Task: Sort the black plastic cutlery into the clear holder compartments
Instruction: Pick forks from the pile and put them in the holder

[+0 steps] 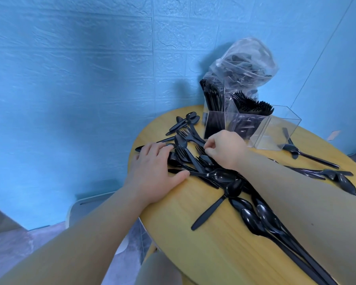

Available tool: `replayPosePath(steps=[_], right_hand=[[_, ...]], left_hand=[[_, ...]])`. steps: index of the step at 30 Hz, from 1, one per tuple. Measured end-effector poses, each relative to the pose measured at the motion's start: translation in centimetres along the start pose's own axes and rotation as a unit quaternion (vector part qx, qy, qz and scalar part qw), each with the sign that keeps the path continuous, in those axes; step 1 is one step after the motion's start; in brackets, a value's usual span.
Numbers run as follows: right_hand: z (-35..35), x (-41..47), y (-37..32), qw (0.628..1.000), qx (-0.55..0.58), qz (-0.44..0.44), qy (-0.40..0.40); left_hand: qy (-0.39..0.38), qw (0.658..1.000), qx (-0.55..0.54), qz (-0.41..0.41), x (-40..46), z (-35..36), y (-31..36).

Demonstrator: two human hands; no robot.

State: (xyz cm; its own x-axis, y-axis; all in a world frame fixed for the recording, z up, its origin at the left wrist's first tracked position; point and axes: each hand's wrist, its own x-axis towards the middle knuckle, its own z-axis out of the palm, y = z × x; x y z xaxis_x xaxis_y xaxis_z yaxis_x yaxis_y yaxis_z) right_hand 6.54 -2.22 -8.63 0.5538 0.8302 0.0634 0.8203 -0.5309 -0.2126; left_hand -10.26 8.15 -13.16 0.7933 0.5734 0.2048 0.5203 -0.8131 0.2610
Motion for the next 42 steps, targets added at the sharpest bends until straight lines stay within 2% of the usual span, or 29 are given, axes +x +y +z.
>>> replayPosePath(steps=[16, 23, 26, 36, 42], right_hand=[[-0.4, -1.2, 1.6, 0.997, -0.058, -0.024, -0.046], [-0.7, -2.2, 2.0, 0.997, -0.018, -0.043, -0.06], [-0.4, -2.2, 2.4, 0.998, -0.035, -0.036, -0.042], [-1.4, -2.9, 3.1, 0.997, 0.077, -0.006, 0.019], [-1.9, -3.3, 3.3, 0.995, 0.096, 0.0, 0.004]], left_hand=[[-0.016, 1.0, -0.02, 0.015, 0.1, 0.0, -0.2], [-0.041, 0.998, -0.009, 0.035, 0.1, -0.1, -0.2], [-0.042, 0.998, -0.013, 0.035, 0.1, -0.2, -0.2], [-0.046, 0.998, -0.014, 0.048, 0.0, -0.3, 0.0], [-0.018, 0.997, -0.031, 0.068, -0.3, -0.4, 0.0]])
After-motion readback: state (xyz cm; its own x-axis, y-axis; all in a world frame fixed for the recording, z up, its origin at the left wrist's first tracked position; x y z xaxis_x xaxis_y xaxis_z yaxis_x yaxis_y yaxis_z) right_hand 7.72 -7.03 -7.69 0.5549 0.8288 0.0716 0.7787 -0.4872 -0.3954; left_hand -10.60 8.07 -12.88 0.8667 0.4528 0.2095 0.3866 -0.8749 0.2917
